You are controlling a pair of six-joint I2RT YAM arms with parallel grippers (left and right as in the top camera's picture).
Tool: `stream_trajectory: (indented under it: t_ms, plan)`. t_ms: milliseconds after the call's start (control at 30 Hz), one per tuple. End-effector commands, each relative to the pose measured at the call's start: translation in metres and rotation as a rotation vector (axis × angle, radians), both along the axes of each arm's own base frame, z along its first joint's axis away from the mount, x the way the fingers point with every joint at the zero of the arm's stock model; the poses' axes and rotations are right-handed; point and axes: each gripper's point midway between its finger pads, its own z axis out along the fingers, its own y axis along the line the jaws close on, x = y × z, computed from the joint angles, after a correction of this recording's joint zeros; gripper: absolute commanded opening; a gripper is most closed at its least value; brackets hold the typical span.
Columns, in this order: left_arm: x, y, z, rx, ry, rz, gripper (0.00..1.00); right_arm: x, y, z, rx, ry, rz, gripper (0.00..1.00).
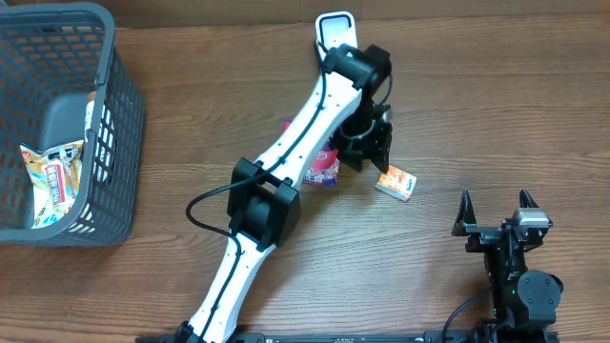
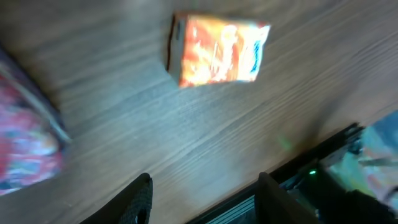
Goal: Scan the item barcode
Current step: 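Carry the orange box out and set it right of the purple pack, then reach the left gripper into the basket and grasp the white tube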
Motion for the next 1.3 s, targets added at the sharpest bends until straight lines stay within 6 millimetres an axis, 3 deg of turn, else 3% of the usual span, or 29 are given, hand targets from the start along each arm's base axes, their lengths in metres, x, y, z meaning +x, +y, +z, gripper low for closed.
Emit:
stream_trajectory:
  t_ms: [0,33,67,100,167,200,233,267,300,333,467,533,633,700,867,1000,1067,1267]
  plan:
    - [0.040,0.029,0.083,-0.169,-0.171,0.112,0.45,0.000,0.000,-0.001,-0.005,-0.008,-0.001,1.00]
    - [0.045,0.036,0.097,-0.187,-0.206,0.130,0.46,0.000,0.000,-0.001,-0.005,-0.008,-0.001,1.00]
    - [0.054,0.056,0.134,-0.231,-0.292,0.173,0.50,0.000,0.000,-0.001,-0.005,-0.008,-0.001,1.00]
    - [0.057,0.070,0.155,-0.251,-0.347,0.196,0.53,0.000,0.000,-0.001,-0.005,-0.008,-0.001,1.00]
    - [0.059,0.102,0.199,-0.285,-0.472,0.229,0.69,0.000,0.000,-0.001,-0.005,-0.008,-0.001,1.00]
    - [0.057,0.137,0.235,-0.296,-0.590,0.262,1.00,0.000,0.000,-0.001,-0.005,-0.008,-0.001,1.00]
    - [0.055,0.161,0.253,-0.284,-0.658,0.292,1.00,0.000,0.000,-0.001,-0.005,-0.008,-0.001,1.00]
    - [0.051,0.212,0.279,-0.219,-0.765,0.394,1.00,0.000,0.000,-0.001,-0.005,-0.008,-0.001,1.00]
    - [0.048,0.245,0.292,-0.168,-0.820,0.469,1.00,0.000,0.000,-0.001,-0.005,-0.008,-0.001,1.00]
    - [0.040,0.304,0.307,-0.061,-0.896,0.604,1.00,0.000,0.000,-0.001,-0.005,-0.008,-0.001,1.00]
    - [0.007,0.437,0.316,0.242,-0.955,0.947,1.00,0.000,0.000,-0.001,-0.005,-0.008,-0.001,1.00]
    - [-0.013,0.487,0.309,0.340,-0.922,1.077,1.00,0.000,0.000,-0.001,-0.005,-0.008,-0.001,1.00]
    - [-0.031,0.532,0.287,0.399,-0.835,1.195,1.00,0.000,0.000,-0.001,-0.005,-0.008,-0.001,1.00]
    - [-0.027,0.555,0.267,0.408,-0.779,1.230,1.00,0.000,0.000,-0.001,-0.005,-0.008,-0.001,1.00]
    - [0.000,0.576,0.221,0.397,-0.677,1.218,1.00,0.000,0.000,-0.001,-0.005,-0.008,-0.001,1.00]
    - [0.028,0.586,0.168,0.376,-0.556,1.192,0.99,0.000,0.000,-0.001,-0.005,-0.008,-0.001,1.00]
    - [0.038,0.585,0.134,0.364,-0.475,1.154,0.96,0.000,0.000,-0.001,-0.005,-0.008,-0.001,1.00]
    - [0.062,0.572,0.065,0.337,-0.322,1.062,0.96,0.000,0.000,-0.001,-0.005,-0.008,-0.001,1.00]
